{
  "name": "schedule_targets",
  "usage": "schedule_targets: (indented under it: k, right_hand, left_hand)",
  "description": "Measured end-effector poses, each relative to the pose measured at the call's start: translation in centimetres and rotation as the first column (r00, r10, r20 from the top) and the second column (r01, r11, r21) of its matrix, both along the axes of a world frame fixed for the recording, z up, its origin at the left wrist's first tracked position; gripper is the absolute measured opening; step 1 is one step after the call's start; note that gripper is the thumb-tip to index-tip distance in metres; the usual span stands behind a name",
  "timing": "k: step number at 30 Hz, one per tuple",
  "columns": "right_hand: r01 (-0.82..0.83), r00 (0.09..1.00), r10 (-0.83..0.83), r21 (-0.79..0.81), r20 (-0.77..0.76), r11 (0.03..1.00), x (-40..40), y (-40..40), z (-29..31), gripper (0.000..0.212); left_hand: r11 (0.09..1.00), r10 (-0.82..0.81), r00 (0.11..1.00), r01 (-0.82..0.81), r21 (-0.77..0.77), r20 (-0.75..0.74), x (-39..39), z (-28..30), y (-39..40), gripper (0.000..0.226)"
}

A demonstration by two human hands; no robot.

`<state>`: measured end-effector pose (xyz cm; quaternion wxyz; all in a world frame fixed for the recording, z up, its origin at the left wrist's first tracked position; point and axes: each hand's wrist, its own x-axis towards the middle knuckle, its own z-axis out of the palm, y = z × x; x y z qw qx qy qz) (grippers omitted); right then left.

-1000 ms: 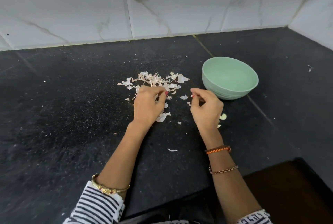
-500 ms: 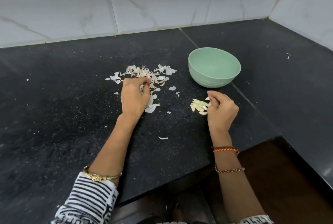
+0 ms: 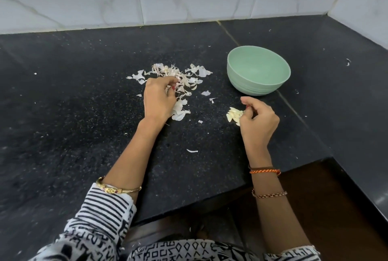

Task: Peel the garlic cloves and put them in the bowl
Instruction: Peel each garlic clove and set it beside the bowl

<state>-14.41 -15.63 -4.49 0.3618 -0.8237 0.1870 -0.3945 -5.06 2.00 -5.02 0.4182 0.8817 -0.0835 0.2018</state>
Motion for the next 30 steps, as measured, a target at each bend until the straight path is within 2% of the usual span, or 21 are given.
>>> schedule_targets:
  k: [3,6,12,17,23,25,30]
  right_hand:
    - [-0.102,0.993,0.107,-0.085,0.058,0.991,0.5,1.0,0.2,0.030]
    - [-0.242,0.965,0.257,-0.213,0.044,0.947,1.6,2.3,0.5,0.023]
    - [-0.433,0.870,0.397,-0.070,-0.292,0.899,6.1,3.5,1.9,0.031]
    - [-0.505,0.798,0.461,-0.012,-0.387,0.863,10.2,5.0,2.3,0.034]
    - [-0.527,0.690,0.408,-0.028,-0.599,0.849,13.7,6.9,0.9,0.041]
    - [-0.559,0.688,0.414,-0.071,-0.596,0.826,14.3,7.6,0.6,0.043]
    - [-0.590,0.717,0.488,-0.059,-0.497,0.806,15.8,8.6,0.6,0.028]
  left_hand:
    - [0.998,-0.013,0.999,0.015,-0.055,0.033,0.0,0.1,0.1,0.035]
    - [0.996,0.000,0.998,0.005,-0.086,0.061,-0.1,0.4,0.2,0.042]
    - [0.984,0.136,0.988,-0.126,-0.129,0.069,0.4,0.7,1.3,0.045]
    - [0.960,0.247,0.968,-0.239,-0.145,0.038,1.5,0.7,3.0,0.044]
    - [0.967,0.217,0.974,-0.223,-0.120,-0.059,2.7,0.0,4.0,0.026]
    - [0.977,0.192,0.979,-0.197,-0.085,-0.069,3.0,-0.2,3.6,0.026]
    - [0.981,0.191,0.973,-0.190,0.027,-0.129,4.8,-0.1,3.2,0.028]
